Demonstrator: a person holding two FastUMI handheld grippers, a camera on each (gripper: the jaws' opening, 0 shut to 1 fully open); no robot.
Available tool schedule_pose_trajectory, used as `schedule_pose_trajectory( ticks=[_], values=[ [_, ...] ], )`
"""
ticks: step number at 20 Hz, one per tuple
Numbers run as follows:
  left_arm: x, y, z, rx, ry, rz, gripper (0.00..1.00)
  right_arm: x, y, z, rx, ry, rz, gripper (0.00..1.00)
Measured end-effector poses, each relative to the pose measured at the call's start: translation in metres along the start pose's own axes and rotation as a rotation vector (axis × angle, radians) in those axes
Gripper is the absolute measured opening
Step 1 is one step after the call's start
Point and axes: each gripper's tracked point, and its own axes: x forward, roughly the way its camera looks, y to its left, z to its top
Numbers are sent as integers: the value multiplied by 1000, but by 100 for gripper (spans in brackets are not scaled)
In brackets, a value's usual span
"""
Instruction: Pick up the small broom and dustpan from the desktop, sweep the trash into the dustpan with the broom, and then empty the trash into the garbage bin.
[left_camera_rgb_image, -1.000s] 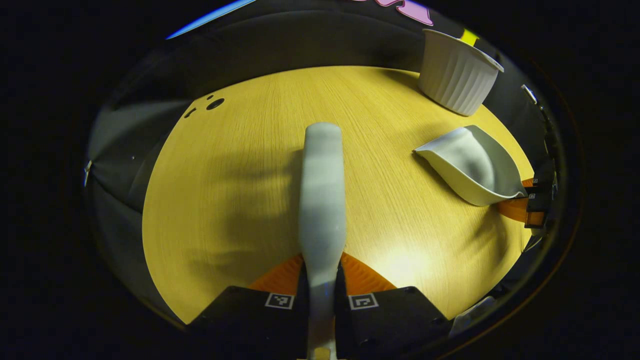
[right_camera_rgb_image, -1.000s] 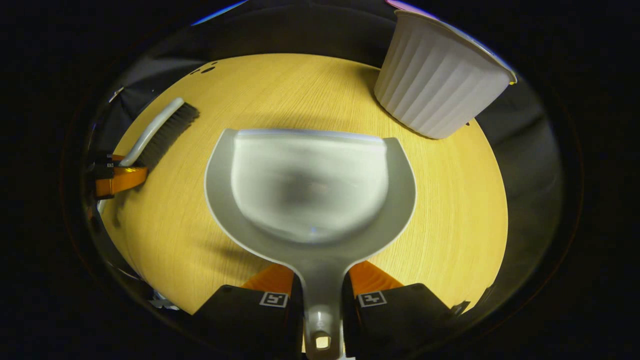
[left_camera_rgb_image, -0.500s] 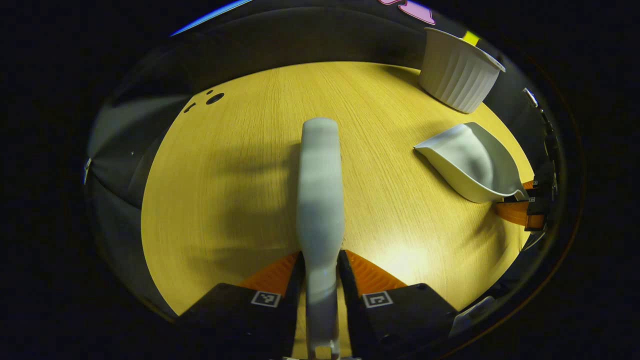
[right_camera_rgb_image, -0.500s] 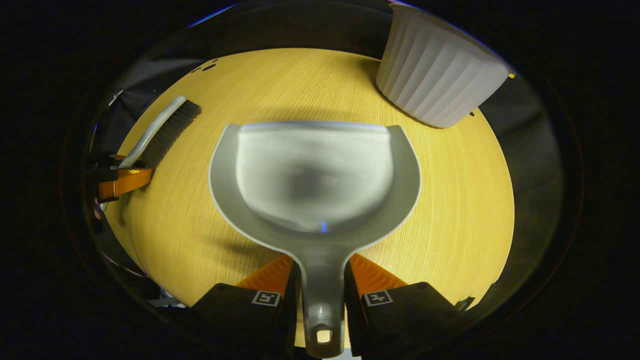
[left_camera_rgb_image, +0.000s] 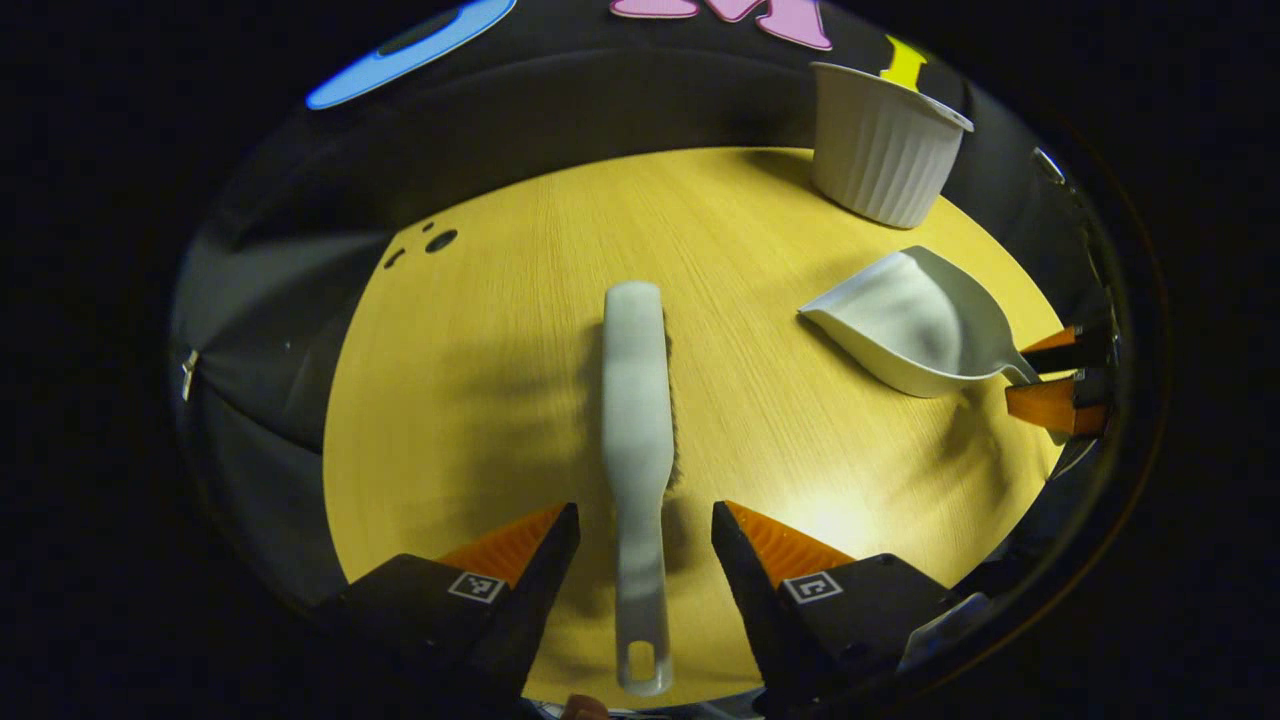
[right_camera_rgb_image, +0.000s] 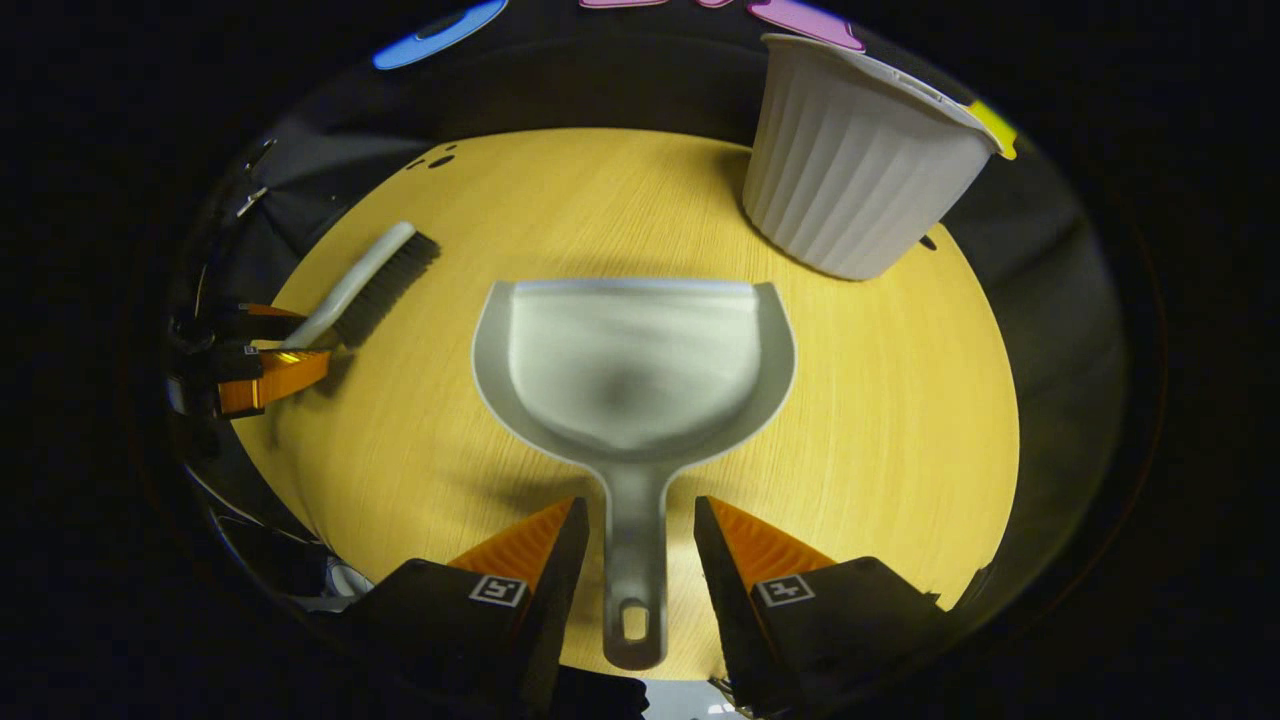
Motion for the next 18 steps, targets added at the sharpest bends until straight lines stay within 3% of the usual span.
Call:
schedule_pose_trajectory(
  ticks=[5, 11, 18],
  values=[
    [-54, -4, 35, -11, -167, 10, 90, -62, -14, 45, 17, -197, 4, 68],
    [-152, -13, 111, -116, -524, -16, 91, -140, -15, 98, -16, -465, 7, 68],
    [-236, -39, 149, -57, -785, -13, 92, -209, 2, 145, -79, -693, 15, 66]
  ],
)
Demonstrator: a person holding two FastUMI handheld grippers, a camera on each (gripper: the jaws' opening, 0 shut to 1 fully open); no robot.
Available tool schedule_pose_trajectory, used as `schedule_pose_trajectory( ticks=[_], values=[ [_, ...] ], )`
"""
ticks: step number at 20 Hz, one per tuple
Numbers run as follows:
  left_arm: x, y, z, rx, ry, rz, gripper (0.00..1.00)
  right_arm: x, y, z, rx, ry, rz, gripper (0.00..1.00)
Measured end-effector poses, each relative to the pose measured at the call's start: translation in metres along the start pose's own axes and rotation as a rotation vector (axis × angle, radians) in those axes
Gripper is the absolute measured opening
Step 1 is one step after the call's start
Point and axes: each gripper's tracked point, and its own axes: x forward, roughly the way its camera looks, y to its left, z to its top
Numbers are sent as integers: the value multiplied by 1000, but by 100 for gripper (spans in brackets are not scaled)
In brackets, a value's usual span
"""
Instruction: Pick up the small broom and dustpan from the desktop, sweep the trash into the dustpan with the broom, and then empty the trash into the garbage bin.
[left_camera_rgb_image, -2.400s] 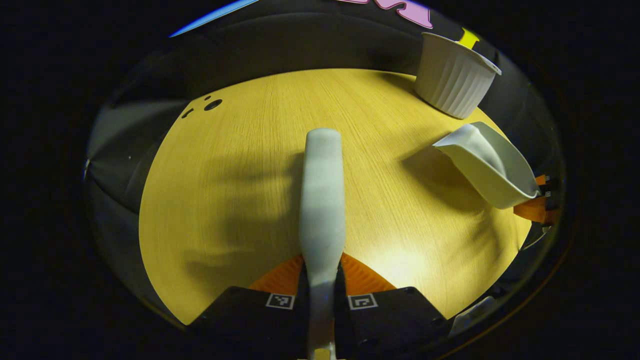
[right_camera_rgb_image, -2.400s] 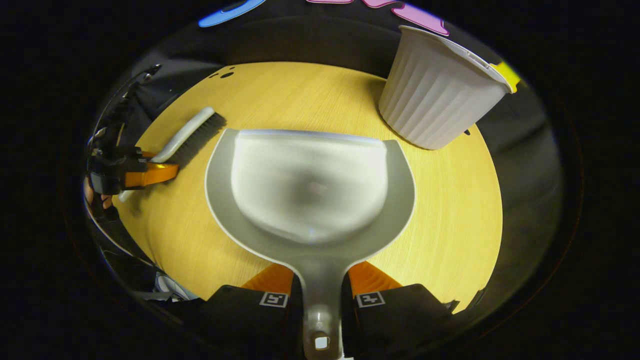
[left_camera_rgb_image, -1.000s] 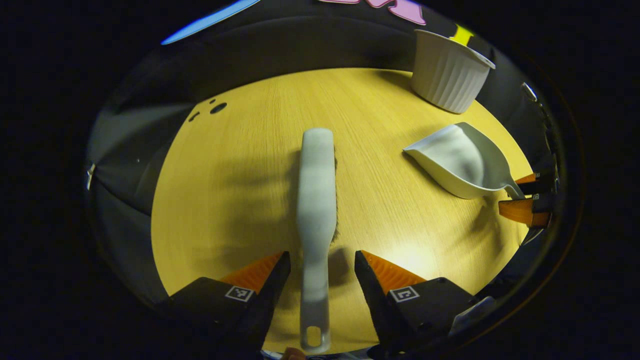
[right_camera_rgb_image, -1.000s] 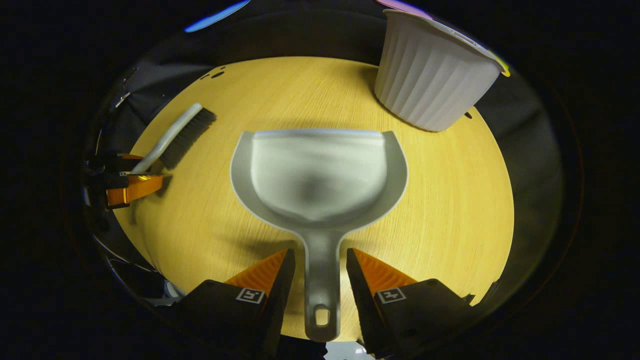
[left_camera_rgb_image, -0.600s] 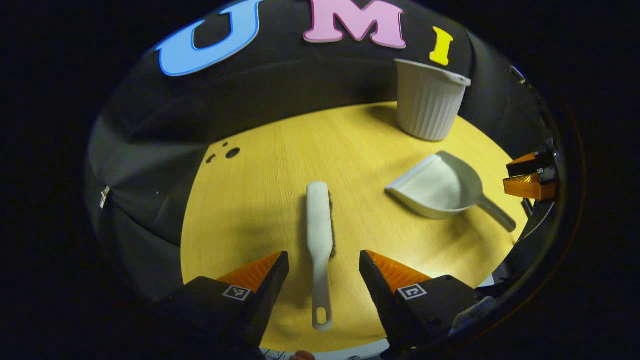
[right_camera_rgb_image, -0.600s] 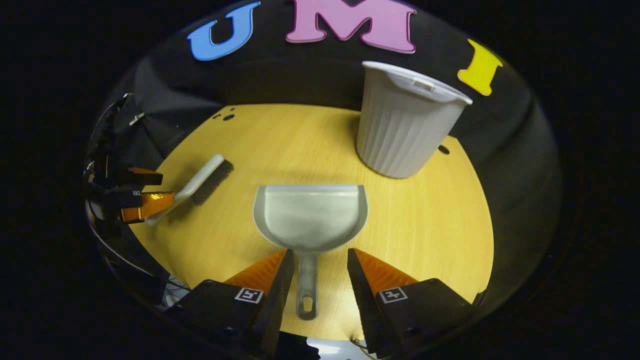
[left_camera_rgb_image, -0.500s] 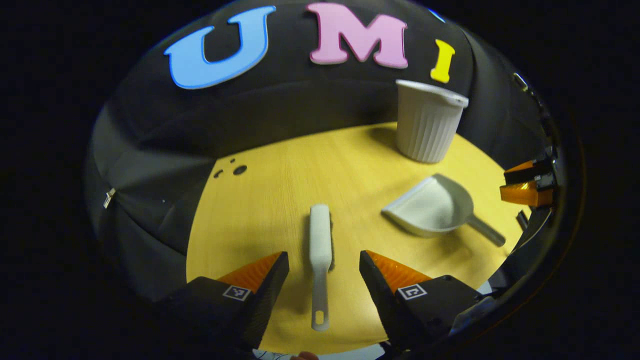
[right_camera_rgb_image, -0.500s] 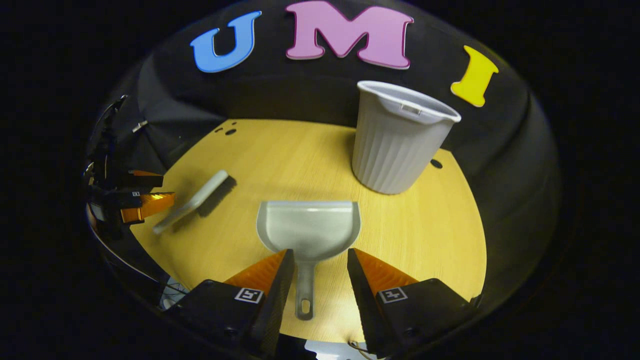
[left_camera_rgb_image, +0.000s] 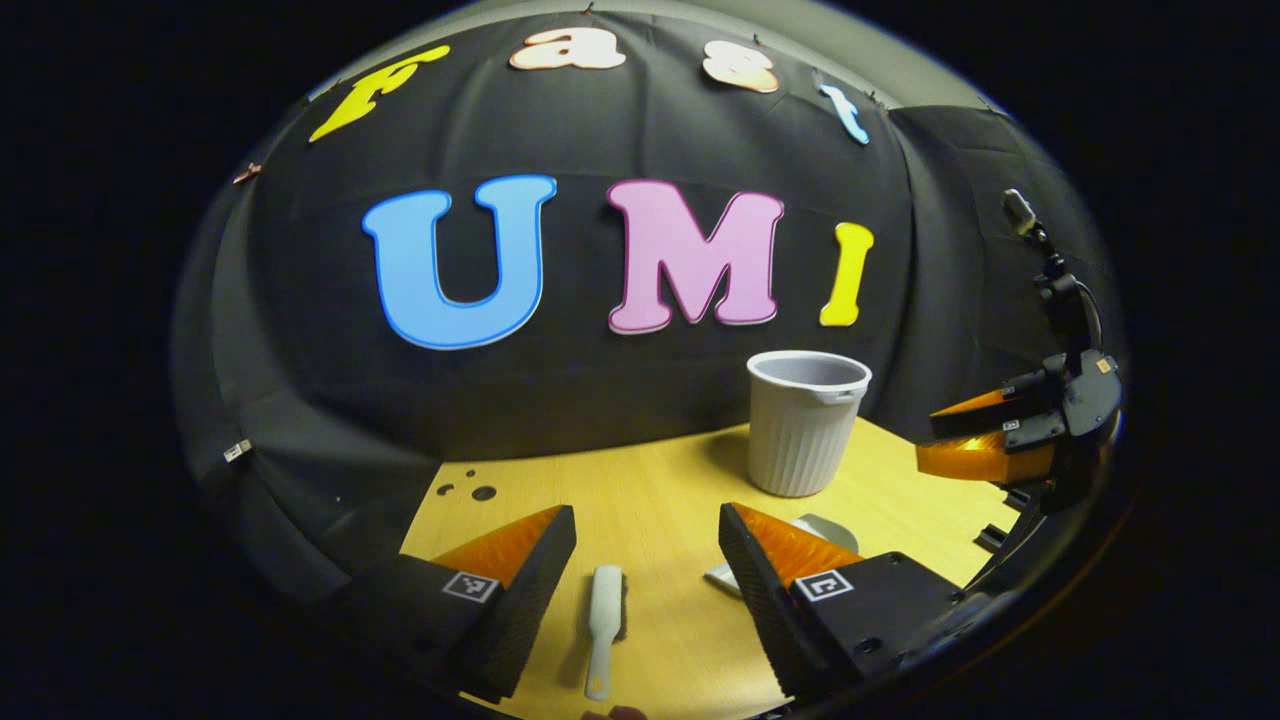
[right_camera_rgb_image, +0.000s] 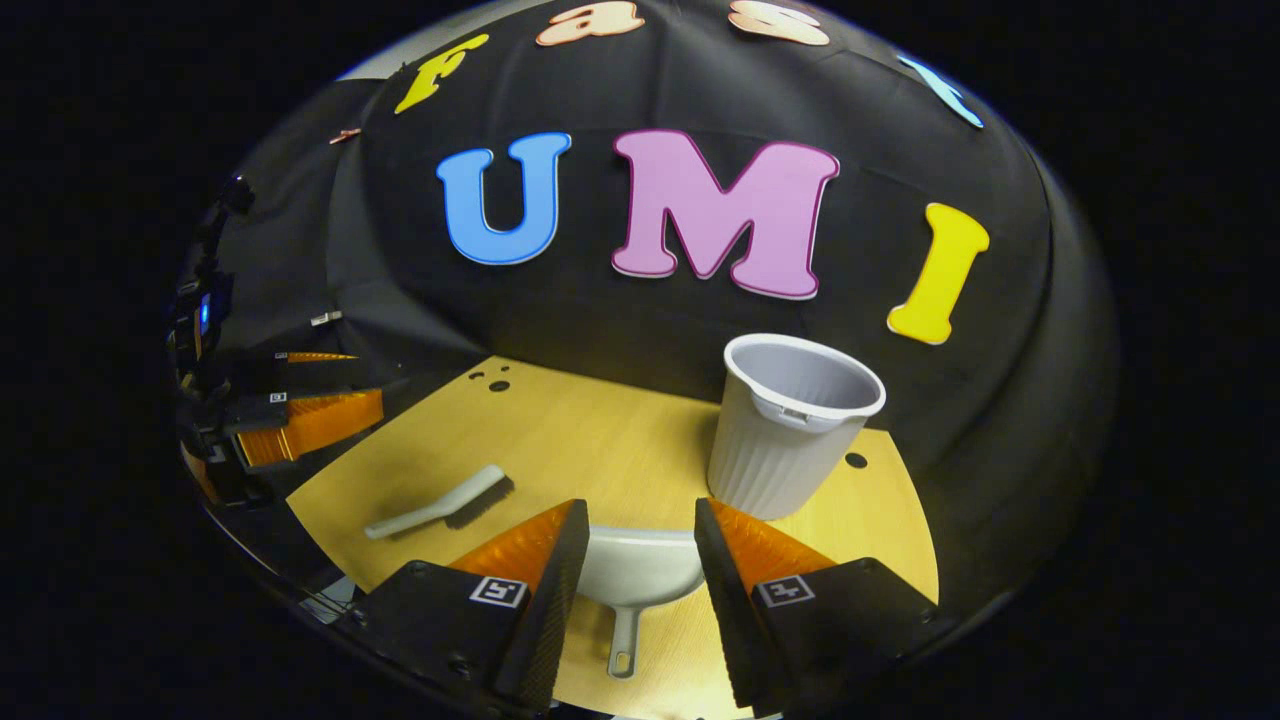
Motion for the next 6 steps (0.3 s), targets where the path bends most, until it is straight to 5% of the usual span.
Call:
schedule_pose_trajectory(
  ticks=[6],
  values=[
    [-14, -7, 3, -35, -30, 26, 93, -6, 10, 14, -6, -56, -5, 73]
  ],
)
